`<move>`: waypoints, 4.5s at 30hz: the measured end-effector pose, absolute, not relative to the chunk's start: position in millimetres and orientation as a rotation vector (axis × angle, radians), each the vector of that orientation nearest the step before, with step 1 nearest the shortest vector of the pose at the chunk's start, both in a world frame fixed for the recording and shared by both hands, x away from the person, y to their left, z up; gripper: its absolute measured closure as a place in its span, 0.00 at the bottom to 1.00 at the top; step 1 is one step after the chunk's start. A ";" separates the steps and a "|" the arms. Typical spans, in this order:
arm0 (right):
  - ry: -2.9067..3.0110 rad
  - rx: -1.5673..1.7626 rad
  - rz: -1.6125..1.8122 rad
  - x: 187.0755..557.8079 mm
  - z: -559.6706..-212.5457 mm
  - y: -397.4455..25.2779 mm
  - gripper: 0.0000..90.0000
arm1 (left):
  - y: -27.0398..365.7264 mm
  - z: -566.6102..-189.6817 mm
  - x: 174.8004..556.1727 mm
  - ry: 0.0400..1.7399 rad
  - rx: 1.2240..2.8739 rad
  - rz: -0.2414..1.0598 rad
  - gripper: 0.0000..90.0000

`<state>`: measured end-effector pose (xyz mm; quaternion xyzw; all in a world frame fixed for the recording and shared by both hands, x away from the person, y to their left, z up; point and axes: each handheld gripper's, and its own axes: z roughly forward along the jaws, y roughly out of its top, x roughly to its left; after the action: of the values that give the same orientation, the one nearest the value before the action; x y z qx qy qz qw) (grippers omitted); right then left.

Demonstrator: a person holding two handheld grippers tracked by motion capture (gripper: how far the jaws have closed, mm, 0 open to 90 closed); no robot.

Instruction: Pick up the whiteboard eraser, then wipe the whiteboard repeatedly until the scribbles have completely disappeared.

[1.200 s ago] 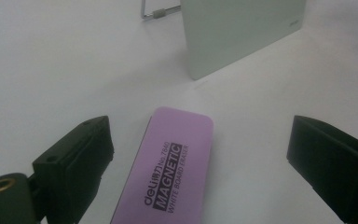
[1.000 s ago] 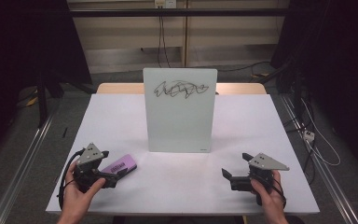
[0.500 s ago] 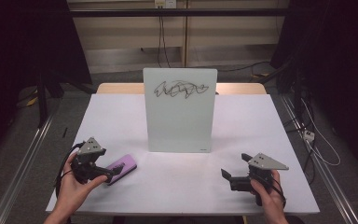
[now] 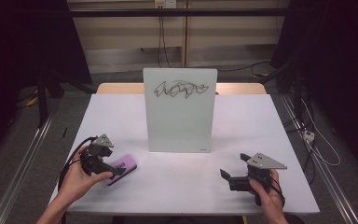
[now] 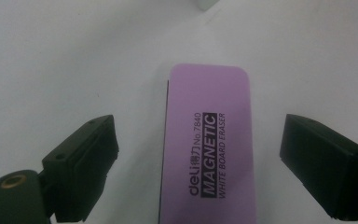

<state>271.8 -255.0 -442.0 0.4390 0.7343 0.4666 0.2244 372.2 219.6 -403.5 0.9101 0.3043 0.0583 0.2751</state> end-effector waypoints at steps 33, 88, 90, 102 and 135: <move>2.035 1.198 1.278 272.2 -443.0 -252.6 0.04 | 205.0 -421.5 374.3 0.819 2.597 0.096 0.45; 2.027 1.233 1.277 273.0 -444.5 -254.0 0.04 | 225.0 -404.3 352.5 0.851 2.195 0.242 0.46; 2.031 1.225 1.278 272.0 -444.1 -254.2 0.04 | 225.9 -402.1 348.6 0.829 2.151 0.261 0.46; 2.026 1.211 1.293 273.8 -443.5 -252.2 0.03 | 224.6 -400.2 339.0 0.810 2.049 0.319 0.46; 2.029 1.224 1.299 273.6 -443.5 -250.0 0.04 | 180.5 -360.4 334.0 0.712 1.966 0.455 0.46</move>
<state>273.6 -250.0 -443.5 0.4422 0.7328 0.4691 0.2179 334.0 180.5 -360.4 0.8059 0.2918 0.1864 0.4803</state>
